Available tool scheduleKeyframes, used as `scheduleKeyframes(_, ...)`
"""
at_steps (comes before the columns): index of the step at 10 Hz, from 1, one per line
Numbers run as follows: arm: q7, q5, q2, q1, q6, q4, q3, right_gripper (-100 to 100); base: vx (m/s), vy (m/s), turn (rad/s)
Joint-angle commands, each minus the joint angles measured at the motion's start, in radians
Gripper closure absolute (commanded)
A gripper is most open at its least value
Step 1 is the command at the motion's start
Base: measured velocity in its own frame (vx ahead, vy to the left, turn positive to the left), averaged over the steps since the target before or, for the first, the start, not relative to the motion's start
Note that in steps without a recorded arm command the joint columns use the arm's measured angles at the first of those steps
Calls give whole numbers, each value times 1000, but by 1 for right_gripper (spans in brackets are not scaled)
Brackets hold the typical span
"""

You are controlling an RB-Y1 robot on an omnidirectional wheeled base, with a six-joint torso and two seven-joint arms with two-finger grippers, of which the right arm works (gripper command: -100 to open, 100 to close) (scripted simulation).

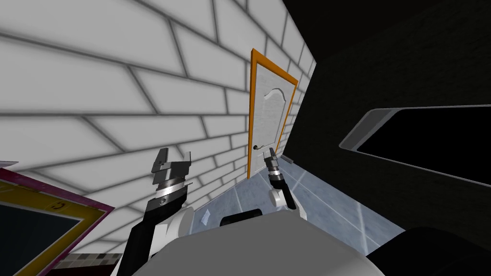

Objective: Pull the door open

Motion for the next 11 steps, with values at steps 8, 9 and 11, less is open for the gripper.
scheduleKeyframes(8,6,-80,-79,-63,-33,220,26,-100,32,-70,110)
scheduleKeyframes(9,8,-95,-94,-76,-38,254,32,-100,22,-65,102)
scheduleKeyframes(11,10,-111,-109,-90,-44,296,38,-100,27,-46,96)
